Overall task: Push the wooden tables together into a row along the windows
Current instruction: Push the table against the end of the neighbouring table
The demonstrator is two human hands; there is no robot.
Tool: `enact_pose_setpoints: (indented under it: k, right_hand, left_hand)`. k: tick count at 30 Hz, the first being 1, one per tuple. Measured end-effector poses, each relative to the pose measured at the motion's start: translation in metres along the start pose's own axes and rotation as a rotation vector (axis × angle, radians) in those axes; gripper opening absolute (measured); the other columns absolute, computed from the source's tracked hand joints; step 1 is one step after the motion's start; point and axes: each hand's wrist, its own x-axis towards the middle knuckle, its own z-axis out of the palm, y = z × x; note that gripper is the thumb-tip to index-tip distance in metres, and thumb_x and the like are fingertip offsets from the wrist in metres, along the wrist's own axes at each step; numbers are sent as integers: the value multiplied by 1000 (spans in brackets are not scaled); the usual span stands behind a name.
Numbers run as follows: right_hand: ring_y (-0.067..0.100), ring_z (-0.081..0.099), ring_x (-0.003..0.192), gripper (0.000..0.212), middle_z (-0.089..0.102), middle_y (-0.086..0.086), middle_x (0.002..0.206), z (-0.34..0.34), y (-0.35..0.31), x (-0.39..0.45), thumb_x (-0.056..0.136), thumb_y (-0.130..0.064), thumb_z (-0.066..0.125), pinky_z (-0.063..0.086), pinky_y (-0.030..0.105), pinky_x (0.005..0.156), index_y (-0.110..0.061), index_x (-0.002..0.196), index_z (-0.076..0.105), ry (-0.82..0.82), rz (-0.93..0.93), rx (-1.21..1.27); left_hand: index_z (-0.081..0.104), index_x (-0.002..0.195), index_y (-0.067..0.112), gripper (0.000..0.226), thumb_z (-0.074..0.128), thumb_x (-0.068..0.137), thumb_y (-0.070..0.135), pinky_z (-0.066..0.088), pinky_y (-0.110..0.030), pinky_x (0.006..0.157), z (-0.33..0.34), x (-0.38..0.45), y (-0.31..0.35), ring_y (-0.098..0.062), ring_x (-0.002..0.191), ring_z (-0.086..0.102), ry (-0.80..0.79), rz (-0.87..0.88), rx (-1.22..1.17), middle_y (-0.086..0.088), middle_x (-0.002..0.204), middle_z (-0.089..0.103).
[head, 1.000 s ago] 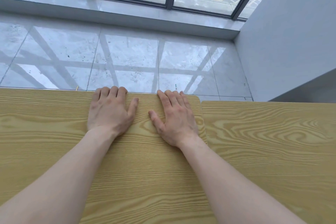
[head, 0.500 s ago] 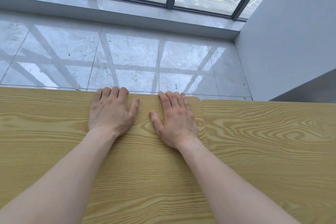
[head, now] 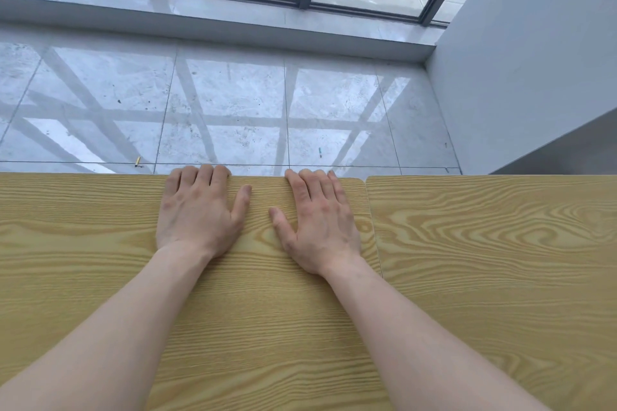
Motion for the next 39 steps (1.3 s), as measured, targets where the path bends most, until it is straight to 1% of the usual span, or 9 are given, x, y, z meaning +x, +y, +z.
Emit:
enact_pose_setpoints:
  k: [3, 5, 9, 13, 20, 29, 33, 36, 39]
  right_hand:
    - [24, 28, 150, 74, 41, 3, 156, 0, 1, 1, 96, -65, 27, 10, 44, 126, -21, 155, 32, -8, 1, -26]
    - [23, 18, 154, 76, 32, 4, 163, -2, 0, 0, 97, -65, 22, 5, 44, 127, -21, 158, 26, -30, -10, -42]
    - [21, 2, 158, 71, 14, 6, 170, -7, -5, -10, 102, -58, 21, 0, 44, 128, -18, 161, 19, -27, -14, -47]
    - [21, 9, 157, 63, 23, 8, 168, -17, -16, -63, 105, -48, 31, 7, 43, 128, -15, 159, 28, 43, 30, 50]
    - [22, 16, 156, 58, 30, 9, 165, -26, -25, -216, 105, -42, 37, 12, 42, 127, -14, 156, 36, 51, 65, 104]
    - [23, 22, 155, 57, 36, 10, 162, -4, -44, -425, 103, -42, 41, 21, 44, 125, -13, 152, 43, 98, 48, 144]
    - [23, 19, 156, 59, 33, 10, 164, 4, -42, -445, 103, -44, 40, 14, 42, 127, -12, 153, 43, 89, 43, 128]
    - [24, 22, 155, 60, 35, 10, 163, 5, -41, -440, 101, -45, 40, 7, 36, 127, -12, 151, 45, 105, 52, 102]
    - [25, 24, 154, 59, 38, 10, 162, 6, -40, -440, 99, -43, 43, 10, 37, 127, -12, 149, 47, 122, 51, 113]
  left_hand:
    - [56, 125, 17, 62, 20, 98, 60, 27, -46, 114, 2, 0, 0, -32, 121, 48, 4, 16, -7, -7, 122, 62]
    - [51, 138, 17, 63, 22, 101, 58, 17, -46, 122, -1, -3, -1, -31, 133, 43, 3, 26, -20, -7, 137, 58]
    - [34, 155, 19, 62, 23, 103, 52, 4, -46, 127, -11, -24, 1, -28, 154, 20, 58, 108, -28, -5, 163, 35]
    - [37, 155, 21, 63, 29, 100, 52, 8, -48, 127, -17, -80, 15, -29, 154, 23, 77, 223, -81, -5, 162, 36]
    - [42, 153, 20, 67, 29, 98, 55, 14, -51, 126, -15, -217, 40, -30, 152, 29, 58, 196, -100, -6, 161, 40]
    - [36, 156, 26, 67, 29, 98, 60, 6, -45, 127, 24, -422, 64, -23, 156, 18, 38, 183, -122, -1, 166, 31]
    - [23, 161, 31, 71, 21, 98, 65, 3, -45, 127, 41, -454, 64, -19, 158, 1, -17, 161, -90, 3, 170, 15]
    - [23, 160, 32, 71, 23, 97, 66, 3, -45, 127, 45, -449, 65, -19, 158, 1, 7, 152, -85, 4, 170, 17]
    - [22, 159, 33, 71, 23, 97, 67, 3, -45, 127, 46, -448, 66, -18, 158, -1, 2, 149, -81, 5, 170, 15]
